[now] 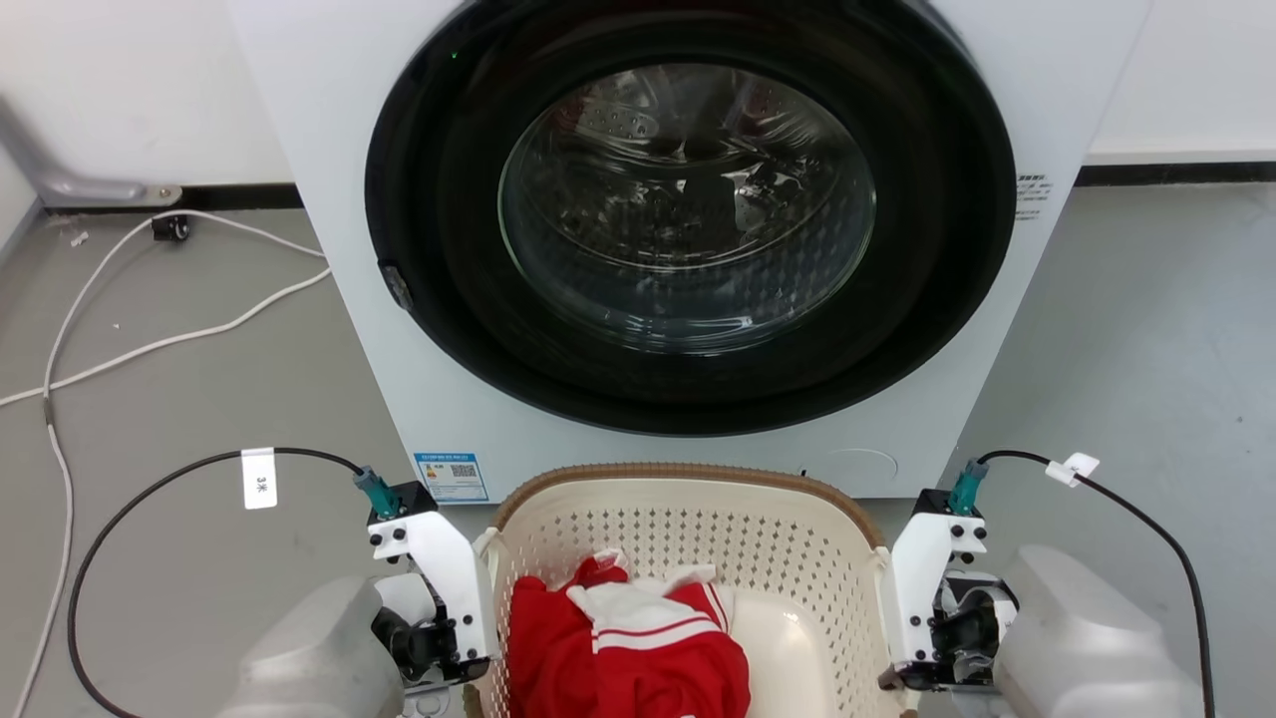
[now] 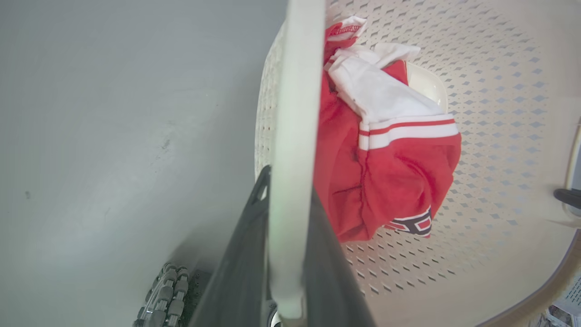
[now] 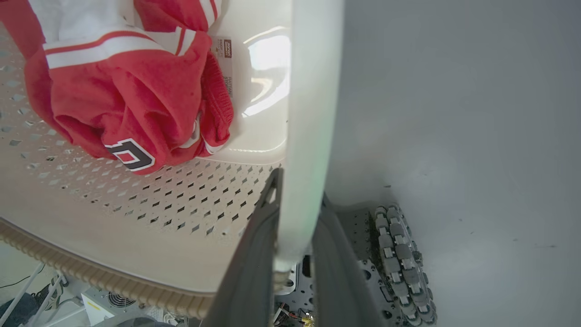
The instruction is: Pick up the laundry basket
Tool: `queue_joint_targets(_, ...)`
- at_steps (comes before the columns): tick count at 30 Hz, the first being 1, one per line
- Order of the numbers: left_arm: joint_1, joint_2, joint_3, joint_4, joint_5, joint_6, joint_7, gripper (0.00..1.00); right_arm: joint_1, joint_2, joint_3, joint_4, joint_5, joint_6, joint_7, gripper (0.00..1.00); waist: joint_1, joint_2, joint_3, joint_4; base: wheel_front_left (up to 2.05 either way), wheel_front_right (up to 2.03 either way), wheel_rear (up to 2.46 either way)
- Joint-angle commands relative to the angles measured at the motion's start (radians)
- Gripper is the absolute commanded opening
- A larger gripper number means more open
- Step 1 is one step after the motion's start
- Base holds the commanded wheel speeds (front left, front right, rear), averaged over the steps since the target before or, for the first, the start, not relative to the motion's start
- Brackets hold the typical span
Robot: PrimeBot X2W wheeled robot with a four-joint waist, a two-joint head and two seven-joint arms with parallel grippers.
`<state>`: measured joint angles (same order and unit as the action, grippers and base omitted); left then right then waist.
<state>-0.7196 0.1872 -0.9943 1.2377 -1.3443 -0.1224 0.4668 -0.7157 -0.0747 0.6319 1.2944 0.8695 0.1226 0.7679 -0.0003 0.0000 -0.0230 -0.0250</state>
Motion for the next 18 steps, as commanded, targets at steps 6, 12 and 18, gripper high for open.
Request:
queue_joint_targets(6, 0.012, -0.035, 0.007, 0.004, -0.027, -0.014, 0.051, 0.0, 0.03, 0.017, -0.054, -0.01, -0.033, 0.015, 0.082, 0.0, 0.0003, 0.0, -0.029, -0.006, 0.0, 0.0, 0.0)
queue_joint_targets(12, 0.041, -0.047, -0.005, 0.01, -0.02, -0.014, 0.041, 0.0, 0.054, 0.026, -0.086, -0.01, -0.079, 0.015, 0.069, 0.0, 0.0003, 0.0, -0.045, 0.001, 0.0, 0.0, 0.0)
queue_joint_targets(18, 0.056, -0.051, -0.011, 0.009, -0.016, -0.014, 0.03, 0.0, 0.077, 0.033, -0.113, -0.009, -0.113, 0.015, 0.043, 0.0, 0.0003, 0.0, -0.052, 0.01, 0.0, 0.0, 0.0)
